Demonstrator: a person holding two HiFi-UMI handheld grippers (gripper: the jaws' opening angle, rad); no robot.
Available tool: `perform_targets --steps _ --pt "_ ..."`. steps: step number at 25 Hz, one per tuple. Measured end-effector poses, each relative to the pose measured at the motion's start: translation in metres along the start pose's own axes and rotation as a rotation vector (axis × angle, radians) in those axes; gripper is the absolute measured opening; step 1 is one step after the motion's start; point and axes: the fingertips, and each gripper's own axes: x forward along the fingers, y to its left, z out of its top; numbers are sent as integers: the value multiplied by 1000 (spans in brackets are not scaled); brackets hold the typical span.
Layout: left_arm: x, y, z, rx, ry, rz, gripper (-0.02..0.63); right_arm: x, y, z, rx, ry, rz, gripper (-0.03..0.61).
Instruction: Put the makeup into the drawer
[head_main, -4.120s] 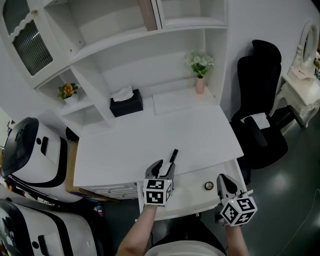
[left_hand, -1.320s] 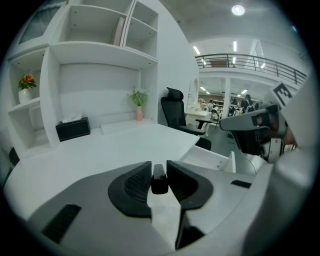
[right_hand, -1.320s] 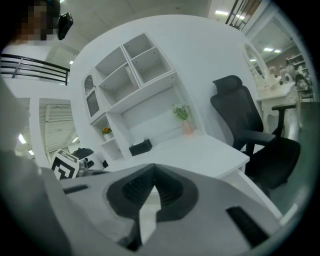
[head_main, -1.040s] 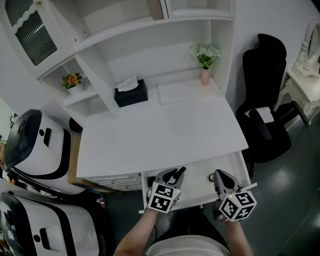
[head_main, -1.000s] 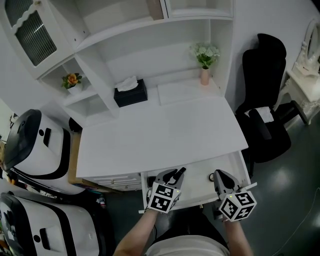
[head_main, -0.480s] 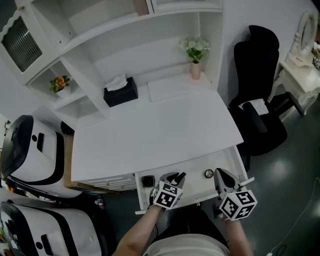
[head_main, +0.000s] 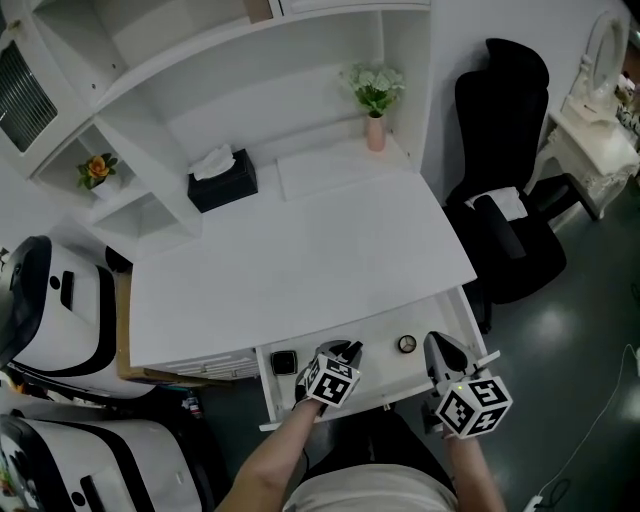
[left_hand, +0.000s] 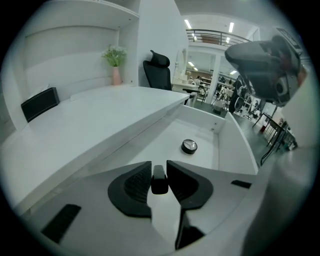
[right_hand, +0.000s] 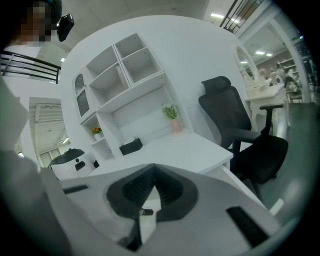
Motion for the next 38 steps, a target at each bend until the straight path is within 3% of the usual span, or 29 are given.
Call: perform_targets --steps 21,31,38 --pt "33 8 -33 87 151 -5 97 4 -15 -4 19 31 -1 3" --pt "40 19 -60 77 235 13 97 7 -16 -8 19 46 4 3" --pt "42 20 -62 58 239 11 98 6 -16 -9 22 48 6 2"
